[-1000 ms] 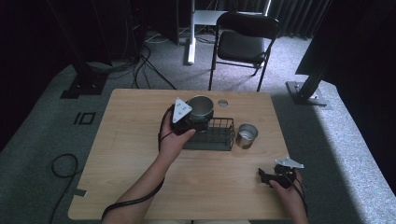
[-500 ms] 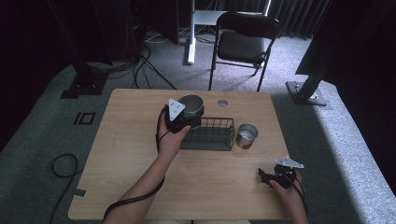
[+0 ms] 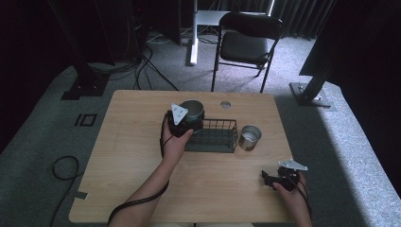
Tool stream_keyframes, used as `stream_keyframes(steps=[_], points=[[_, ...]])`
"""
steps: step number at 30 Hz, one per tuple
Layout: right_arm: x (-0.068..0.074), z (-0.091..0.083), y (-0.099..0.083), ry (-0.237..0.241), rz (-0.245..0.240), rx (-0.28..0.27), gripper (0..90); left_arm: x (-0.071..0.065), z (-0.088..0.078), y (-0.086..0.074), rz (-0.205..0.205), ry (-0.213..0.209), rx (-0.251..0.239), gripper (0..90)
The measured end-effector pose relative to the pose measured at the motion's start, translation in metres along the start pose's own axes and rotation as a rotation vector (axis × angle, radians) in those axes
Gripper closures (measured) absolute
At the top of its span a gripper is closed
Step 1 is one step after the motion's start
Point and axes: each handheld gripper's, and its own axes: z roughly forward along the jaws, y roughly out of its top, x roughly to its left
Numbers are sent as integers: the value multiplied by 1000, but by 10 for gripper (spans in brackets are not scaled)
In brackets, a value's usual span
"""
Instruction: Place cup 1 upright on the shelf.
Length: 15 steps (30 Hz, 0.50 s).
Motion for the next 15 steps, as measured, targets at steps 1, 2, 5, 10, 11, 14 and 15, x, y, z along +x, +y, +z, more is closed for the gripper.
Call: stream_keyframes(steps=[1,2,5,10,11,14,15], points=[[0,0,0,0,0,0,114,0,0,-1,2,1,0,134],[0,0,0,0,0,0,114,0,1,-3,0,0,-1,134],[0,0,0,0,0,0,114,-1,3,-7,-1,0,6,134],[0,0,0,0,0,0,114,-1,4,-14,-5,1,14,134],[0,0,0,0,0,0,114,-1,4,-15,-7,-1,13,133],[0,0,0,0,0,0,114,0,6,-20,-14,-3,15,133],[0,0,0,0,0,0,114,0,7,-21,-18,-4,19,133]])
